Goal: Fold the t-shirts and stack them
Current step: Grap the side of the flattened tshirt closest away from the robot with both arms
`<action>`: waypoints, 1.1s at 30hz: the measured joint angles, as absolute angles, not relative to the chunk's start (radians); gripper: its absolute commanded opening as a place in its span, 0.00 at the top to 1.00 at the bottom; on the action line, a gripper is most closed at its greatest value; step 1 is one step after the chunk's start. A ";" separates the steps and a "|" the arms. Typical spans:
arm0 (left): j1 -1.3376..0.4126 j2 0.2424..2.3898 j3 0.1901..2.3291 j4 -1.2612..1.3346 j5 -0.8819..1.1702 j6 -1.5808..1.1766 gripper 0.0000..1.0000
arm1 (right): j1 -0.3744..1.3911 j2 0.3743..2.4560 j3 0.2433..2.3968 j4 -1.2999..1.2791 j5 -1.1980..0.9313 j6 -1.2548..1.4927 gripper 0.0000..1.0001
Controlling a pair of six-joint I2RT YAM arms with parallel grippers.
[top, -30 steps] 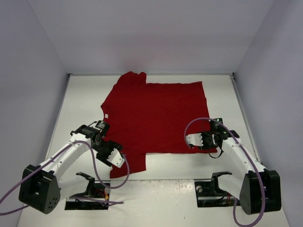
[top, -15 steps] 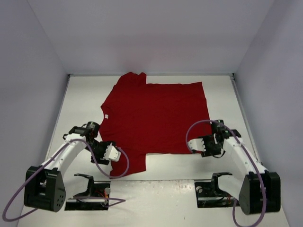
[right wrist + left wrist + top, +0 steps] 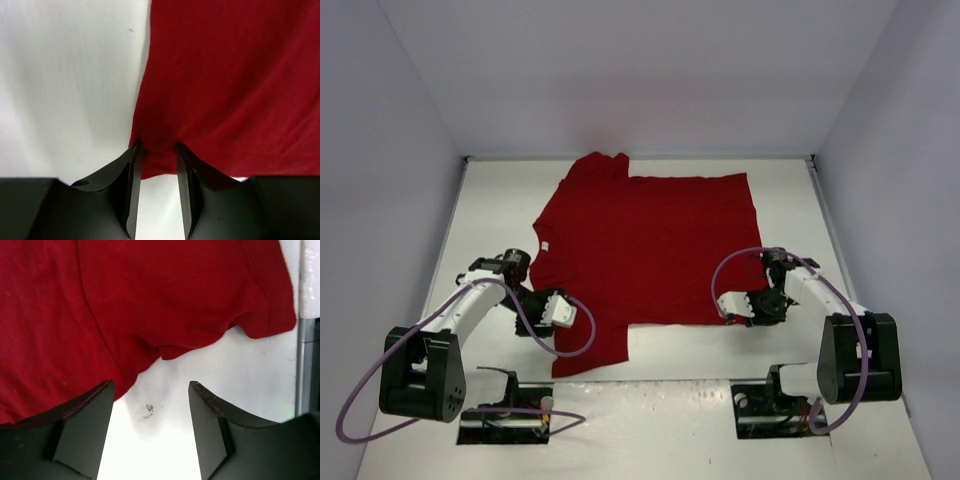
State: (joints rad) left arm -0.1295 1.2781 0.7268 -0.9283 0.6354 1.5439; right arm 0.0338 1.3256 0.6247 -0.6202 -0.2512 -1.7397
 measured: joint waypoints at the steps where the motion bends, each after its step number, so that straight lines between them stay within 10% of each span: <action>1: -0.130 1.291 0.731 -0.919 0.635 1.537 0.43 | 0.033 1.329 0.625 -0.620 -0.251 -1.741 0.75; 33: -0.218 1.387 0.790 -0.828 0.553 1.499 0.56 | 0.047 1.445 0.711 -0.648 -0.247 -1.656 1.00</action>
State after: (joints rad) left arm -0.2182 1.3870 0.7897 -0.8284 0.5529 1.4991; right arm 0.0471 1.4448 0.7109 -0.6479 -0.2474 -1.6556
